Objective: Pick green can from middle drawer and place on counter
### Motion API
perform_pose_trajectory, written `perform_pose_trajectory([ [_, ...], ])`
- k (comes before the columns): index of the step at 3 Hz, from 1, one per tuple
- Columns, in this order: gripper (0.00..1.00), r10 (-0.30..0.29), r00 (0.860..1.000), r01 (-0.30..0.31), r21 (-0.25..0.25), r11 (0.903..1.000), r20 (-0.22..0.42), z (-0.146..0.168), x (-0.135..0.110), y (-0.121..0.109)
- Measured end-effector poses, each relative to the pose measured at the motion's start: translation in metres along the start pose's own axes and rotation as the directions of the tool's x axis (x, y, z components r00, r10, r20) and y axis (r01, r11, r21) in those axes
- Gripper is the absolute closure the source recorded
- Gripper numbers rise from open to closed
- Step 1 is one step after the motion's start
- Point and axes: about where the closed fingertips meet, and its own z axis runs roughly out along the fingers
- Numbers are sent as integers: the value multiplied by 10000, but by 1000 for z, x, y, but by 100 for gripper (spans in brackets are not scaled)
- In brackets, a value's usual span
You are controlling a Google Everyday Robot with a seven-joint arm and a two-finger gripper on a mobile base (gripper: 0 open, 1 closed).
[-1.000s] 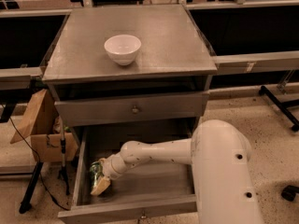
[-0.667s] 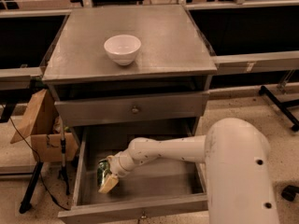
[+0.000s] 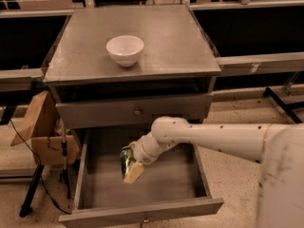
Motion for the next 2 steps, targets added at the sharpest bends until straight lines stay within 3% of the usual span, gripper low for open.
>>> perform_pose_trajectory([
  [2,100,-253,9861,446,1151,9924,-1643,-196,-38,-29],
])
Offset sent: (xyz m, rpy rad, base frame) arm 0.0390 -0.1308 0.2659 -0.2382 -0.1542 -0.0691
